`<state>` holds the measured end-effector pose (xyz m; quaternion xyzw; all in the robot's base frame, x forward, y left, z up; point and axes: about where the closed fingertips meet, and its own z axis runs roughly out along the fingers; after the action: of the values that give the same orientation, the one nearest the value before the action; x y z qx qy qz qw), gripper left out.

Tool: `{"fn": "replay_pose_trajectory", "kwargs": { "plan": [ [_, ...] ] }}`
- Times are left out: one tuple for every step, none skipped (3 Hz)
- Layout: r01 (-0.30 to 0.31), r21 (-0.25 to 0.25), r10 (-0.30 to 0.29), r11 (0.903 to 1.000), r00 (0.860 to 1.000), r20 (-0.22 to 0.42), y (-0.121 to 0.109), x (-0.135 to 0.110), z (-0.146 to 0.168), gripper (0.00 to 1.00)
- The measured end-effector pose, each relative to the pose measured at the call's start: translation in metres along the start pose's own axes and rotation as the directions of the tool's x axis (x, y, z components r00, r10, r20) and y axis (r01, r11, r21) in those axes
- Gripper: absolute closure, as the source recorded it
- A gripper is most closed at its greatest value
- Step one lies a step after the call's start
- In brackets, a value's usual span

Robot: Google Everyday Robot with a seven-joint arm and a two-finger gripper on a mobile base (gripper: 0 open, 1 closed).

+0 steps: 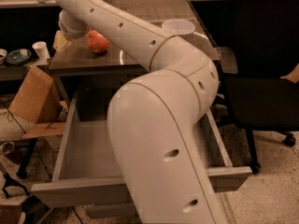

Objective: Place apple into top drawer

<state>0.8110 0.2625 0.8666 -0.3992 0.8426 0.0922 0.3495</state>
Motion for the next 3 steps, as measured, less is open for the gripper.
{"fn": "replay_pose_trajectory", "kwargs": {
  "plan": [
    [-0.002, 0.075, 0.002, 0.9972, 1.000, 0.004, -0.021, -0.003, -0.008, 0.00],
    [0.008, 0.124, -0.013, 0.9922, 0.999, 0.041, -0.032, -0.008, -0.018, 0.00],
    [0.006, 0.158, -0.013, 0.9874, 0.999, 0.043, -0.046, 0.001, -0.025, 0.00]
  ]
}}
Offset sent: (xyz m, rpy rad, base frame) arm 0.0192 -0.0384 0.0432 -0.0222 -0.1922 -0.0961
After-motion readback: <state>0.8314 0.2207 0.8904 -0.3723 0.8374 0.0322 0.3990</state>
